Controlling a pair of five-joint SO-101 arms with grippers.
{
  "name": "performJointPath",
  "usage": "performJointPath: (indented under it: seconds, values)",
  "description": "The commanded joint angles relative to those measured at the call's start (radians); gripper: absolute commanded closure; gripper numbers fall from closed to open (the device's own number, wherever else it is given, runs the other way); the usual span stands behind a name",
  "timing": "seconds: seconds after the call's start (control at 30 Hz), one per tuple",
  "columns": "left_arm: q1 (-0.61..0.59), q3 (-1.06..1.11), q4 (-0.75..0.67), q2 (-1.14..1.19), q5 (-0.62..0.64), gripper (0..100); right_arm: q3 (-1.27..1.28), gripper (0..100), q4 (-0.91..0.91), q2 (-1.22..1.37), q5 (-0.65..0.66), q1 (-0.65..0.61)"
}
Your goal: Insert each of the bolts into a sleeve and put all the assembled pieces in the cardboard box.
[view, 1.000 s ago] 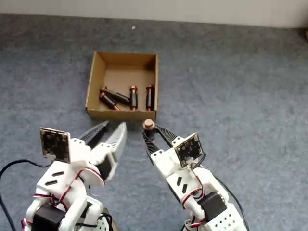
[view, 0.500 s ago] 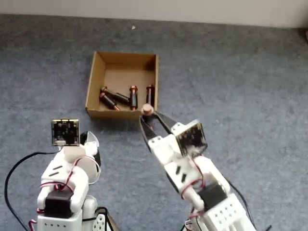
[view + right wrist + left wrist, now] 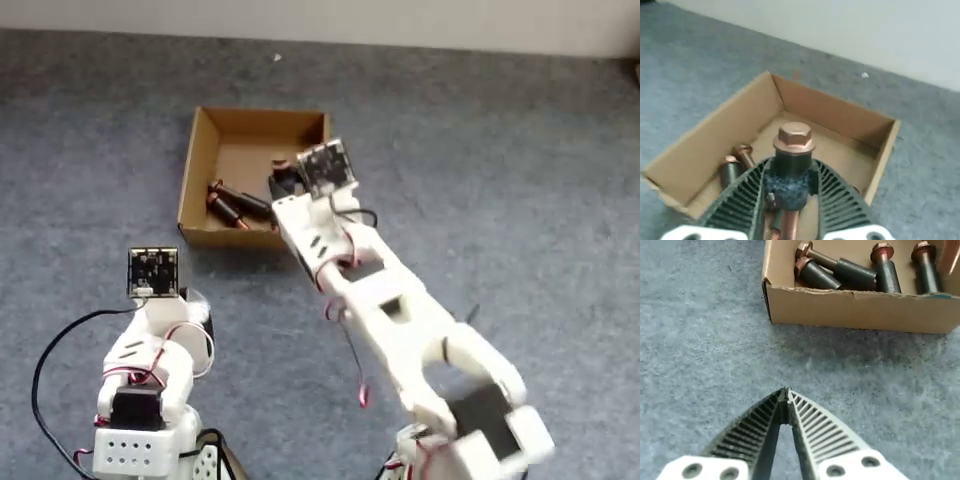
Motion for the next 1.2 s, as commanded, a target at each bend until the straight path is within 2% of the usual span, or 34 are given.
performJointPath:
  seconds: [0.0, 0.1, 0.23, 0.37, 0.53, 0.67, 0.97, 1.17]
  values:
    - [-0.018, 0.022, -0.034, -0.005, -0.009, 99, -0.137, 90.9, -0.038, 0.084, 0.005, 0.028]
    - [-0.018, 0.022, -0.031, -0.005, -0.009, 99, -0.140, 82.8, -0.038, 0.091, 0.005, 0.027]
    - [-0.018, 0.022, -0.031, -0.005, -0.009, 99, -0.139, 83.3, -0.005, 0.074, 0.005, 0.027]
    - [-0.018, 0.022, -0.031, -0.005, -0.009, 99, -0.139, 87.6, 0.229, -0.054, 0.003, 0.024]
    - [-0.015, 0.022, -0.031, -0.005, -0.005, 99, -0.136, 99.8, 0.593, -0.291, -0.002, 0.027]
    - [-0.015, 0.022, -0.035, -0.005, -0.005, 99, -0.061, 98.8, 0.797, -0.464, -0.002, 0.027]
    - [-0.015, 0.022, -0.035, -0.005, -0.003, 99, 0.432, 99.1, 0.817, -0.998, -0.002, 0.033]
    - [-0.015, 0.022, -0.035, -0.005, -0.003, 99, 0.708, 99.1, 0.817, -1.320, -0.002, 0.101]
